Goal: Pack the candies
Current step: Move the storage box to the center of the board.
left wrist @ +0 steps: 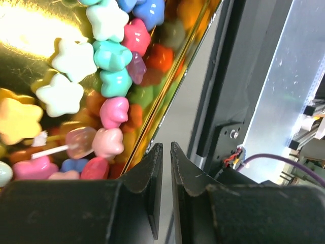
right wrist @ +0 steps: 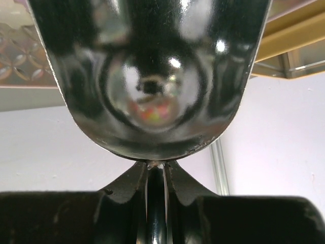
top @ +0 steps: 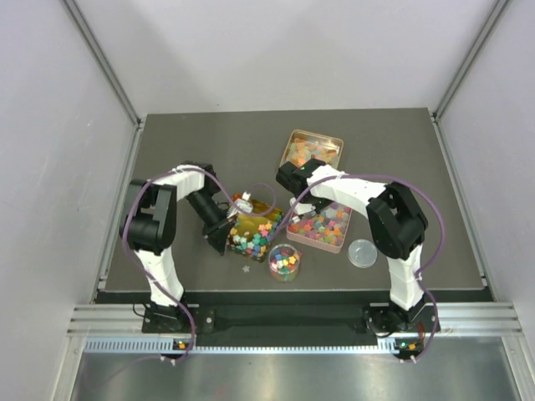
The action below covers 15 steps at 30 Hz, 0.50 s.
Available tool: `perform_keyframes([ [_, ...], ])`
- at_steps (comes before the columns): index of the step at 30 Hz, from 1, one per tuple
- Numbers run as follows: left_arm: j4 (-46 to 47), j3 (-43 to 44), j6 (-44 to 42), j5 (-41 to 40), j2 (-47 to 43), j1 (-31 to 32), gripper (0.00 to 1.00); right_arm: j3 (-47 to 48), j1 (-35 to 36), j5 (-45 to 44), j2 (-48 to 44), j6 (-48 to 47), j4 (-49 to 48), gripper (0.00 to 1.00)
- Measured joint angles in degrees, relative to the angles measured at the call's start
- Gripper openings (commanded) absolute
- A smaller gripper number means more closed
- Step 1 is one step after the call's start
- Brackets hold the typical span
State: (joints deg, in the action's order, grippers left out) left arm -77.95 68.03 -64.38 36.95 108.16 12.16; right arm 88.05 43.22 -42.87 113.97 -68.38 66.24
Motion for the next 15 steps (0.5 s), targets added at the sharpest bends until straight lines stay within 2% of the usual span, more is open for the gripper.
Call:
perform_keyframes([
  [8,-0.11,9.68,-0.37,3.72,7.65,0.57,0.17,-0.72,-1.18,-2.08,-0.13,-0.04,0.24,0.0],
  [15,-0.63,13.97,-0.28,7.23,11.34,0.96,0.18,-4.81,-2.51,-3.04,-1.46,-1.03,-1.25,0.0],
])
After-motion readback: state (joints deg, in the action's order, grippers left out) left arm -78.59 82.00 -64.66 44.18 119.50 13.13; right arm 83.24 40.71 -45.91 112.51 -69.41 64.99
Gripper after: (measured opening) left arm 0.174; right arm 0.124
